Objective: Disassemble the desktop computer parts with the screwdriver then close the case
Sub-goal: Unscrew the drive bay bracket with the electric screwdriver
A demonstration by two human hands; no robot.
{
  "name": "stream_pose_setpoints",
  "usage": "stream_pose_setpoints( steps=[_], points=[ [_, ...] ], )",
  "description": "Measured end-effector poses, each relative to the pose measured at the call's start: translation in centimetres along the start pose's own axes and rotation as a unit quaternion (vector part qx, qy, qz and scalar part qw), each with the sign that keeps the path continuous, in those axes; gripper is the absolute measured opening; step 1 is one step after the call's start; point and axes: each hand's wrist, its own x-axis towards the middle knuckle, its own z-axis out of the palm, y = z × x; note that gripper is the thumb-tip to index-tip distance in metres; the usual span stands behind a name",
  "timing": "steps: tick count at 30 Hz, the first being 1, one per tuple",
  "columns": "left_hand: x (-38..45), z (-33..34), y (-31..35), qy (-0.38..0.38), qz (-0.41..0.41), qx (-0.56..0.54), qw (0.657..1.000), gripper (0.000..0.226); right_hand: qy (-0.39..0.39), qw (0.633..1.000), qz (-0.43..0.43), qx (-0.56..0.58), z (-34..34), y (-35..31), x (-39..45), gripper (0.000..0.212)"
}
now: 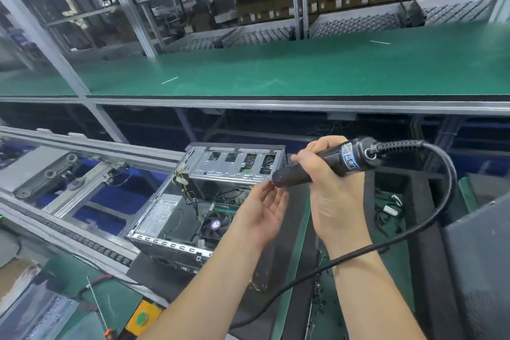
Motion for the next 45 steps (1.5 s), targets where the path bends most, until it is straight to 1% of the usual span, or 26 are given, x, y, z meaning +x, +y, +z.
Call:
stream_pose_setpoints(
  steps=[6,11,13,14,16,18,19,21,24,25,26,28,30,33,36,41,42,45],
  points=[
    [3.0,-1.0,5.4,-0.016,-0.048,0.02,0.999,0.014,0.016,0.999,0.012,-0.031,4.7,2.4,2.8,0.024],
    [6.4,-2.0,9.7,-0.048,-0.102,0.007,0.994,0.014,0.04,0.996,-0.003,-0.08,9.0,5.7,4.5,0.027],
    [7.7,-2.5,11.1,-0.051,-0.117,0.007,0.992,0.017,0.053,0.994,-0.007,-0.098,10.5,7.2,5.1,0.024],
    [8.3,-2.9,11.5,-0.033,-0.117,0.015,0.992,0.02,0.058,0.993,-0.01,-0.104,11.2,7.9,5.4,0.02],
    [9.9,-4.2,12.2,0.051,-0.093,0.053,0.993,0.027,0.064,0.991,-0.017,-0.119,12.4,9.3,6.1,0.017],
    [11.0,-6.0,12.7,0.131,-0.07,0.087,0.985,0.028,0.072,0.987,-0.019,-0.142,13.2,10.6,6.7,0.015],
    [11.4,-6.8,12.9,0.152,-0.079,0.088,0.981,0.027,0.075,0.985,-0.016,-0.154,13.5,11.1,7.0,0.015],
    [12.3,-8.0,13.2,0.166,-0.106,0.085,0.977,0.039,0.081,0.981,-0.003,-0.176,13.6,12.2,7.7,0.013],
    [14.1,-8.9,13.2,0.141,-0.14,0.134,0.971,0.08,0.086,0.976,0.016,-0.201,13.5,13.5,8.9,0.014],
    [14.8,-9.0,13.1,0.127,-0.143,0.139,0.972,0.085,0.087,0.974,0.021,-0.21,13.4,14.0,9.3,0.015],
    [15.4,-9.1,13.0,0.118,-0.136,0.135,0.974,0.082,0.088,0.971,0.028,-0.219,13.2,14.4,9.7,0.016],
    [16.6,-9.4,12.7,0.107,-0.125,0.114,0.98,0.068,0.09,0.966,0.041,-0.239,12.8,15.3,10.3,0.016],
    [17.6,-9.6,12.5,0.086,-0.135,0.097,0.982,0.061,0.091,0.962,0.052,-0.253,12.4,16.1,10.8,0.016],
    [18.8,-9.5,12.5,0.054,-0.15,0.063,0.985,0.056,0.093,0.956,0.07,-0.269,12.2,17.1,11.5,0.014],
    [19.6,-9.5,12.4,0.059,-0.142,0.037,0.987,0.052,0.091,0.95,0.086,-0.288,11.9,18.1,12.1,0.015],
    [20.0,-9.7,11.6,0.056,-0.132,0.043,0.989,0.065,0.08,0.942,0.101,-0.309,11.6,19.5,12.9,0.013],
    [19.9,-9.8,11.6,0.054,-0.129,0.05,0.989,0.063,0.078,0.941,0.103,-0.312,11.6,19.8,13.1,0.013],
    [19.9,-9.9,11.7,0.055,-0.115,0.063,0.99,0.046,0.069,0.937,0.107,-0.326,11.5,20.4,13.3,0.014]
  ],
)
